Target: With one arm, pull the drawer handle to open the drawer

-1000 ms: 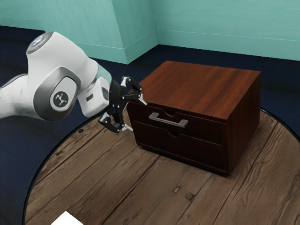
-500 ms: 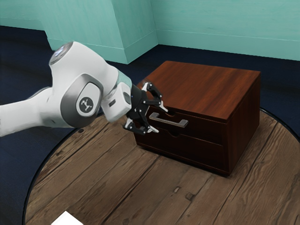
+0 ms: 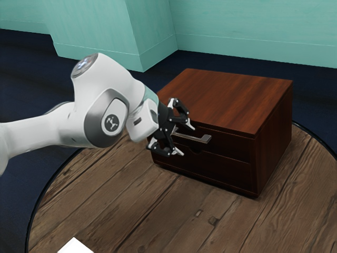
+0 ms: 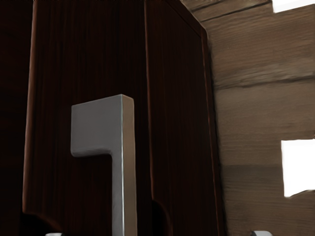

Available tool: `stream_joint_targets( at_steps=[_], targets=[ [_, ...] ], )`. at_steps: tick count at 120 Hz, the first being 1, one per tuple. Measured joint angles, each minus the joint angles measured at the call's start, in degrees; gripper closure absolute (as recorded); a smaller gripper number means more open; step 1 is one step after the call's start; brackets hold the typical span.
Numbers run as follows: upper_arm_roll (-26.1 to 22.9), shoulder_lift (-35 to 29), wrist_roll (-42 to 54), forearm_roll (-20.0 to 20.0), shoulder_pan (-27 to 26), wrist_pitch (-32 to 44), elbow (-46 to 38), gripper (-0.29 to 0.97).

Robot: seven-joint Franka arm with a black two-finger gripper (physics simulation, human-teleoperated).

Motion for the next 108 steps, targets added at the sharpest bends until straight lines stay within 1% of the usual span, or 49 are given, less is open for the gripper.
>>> stream_joint_targets(
  at_steps=[5,9,15,20,25,31,40,51,69,82,96,108],
  targets=[
    [-0.1,-0.1,0.0,-0.3,0.1,0.0,0.0,0.14],
    [-0.1,-0.4,0.0,-0.5,0.1,-0.1,-0.1,0.16],
    [-0.2,-1.1,0.0,-0.5,0.0,-0.1,-0.1,0.15],
    [-0.3,-1.5,0.1,-0.8,0.1,-0.1,-0.1,0.21],
    [-0.3,-1.9,0.2,-0.9,0.0,-0.1,-0.2,0.25],
    [-0.3,-2.5,0.2,-1.0,-0.8,-0.3,-0.3,0.25],
    [-0.1,-3.4,0.1,-1.0,-3.7,-1.1,-0.2,0.28],
    [0.7,-3.8,0.1,-3.1,-5.3,-2.5,-0.1,0.29],
    [2.1,-6.3,0.0,-5.7,-4.2,-4.6,-0.5,0.29],
    [2.6,-5.9,0.0,-7.3,-4.4,-5.6,-0.9,0.29],
    [4.8,-5.7,0.1,-8.1,-4.1,-6.2,-1.2,0.3],
    [5.2,-3.3,0.1,-8.5,-4.2,-6.5,-0.9,0.29]
  ],
)
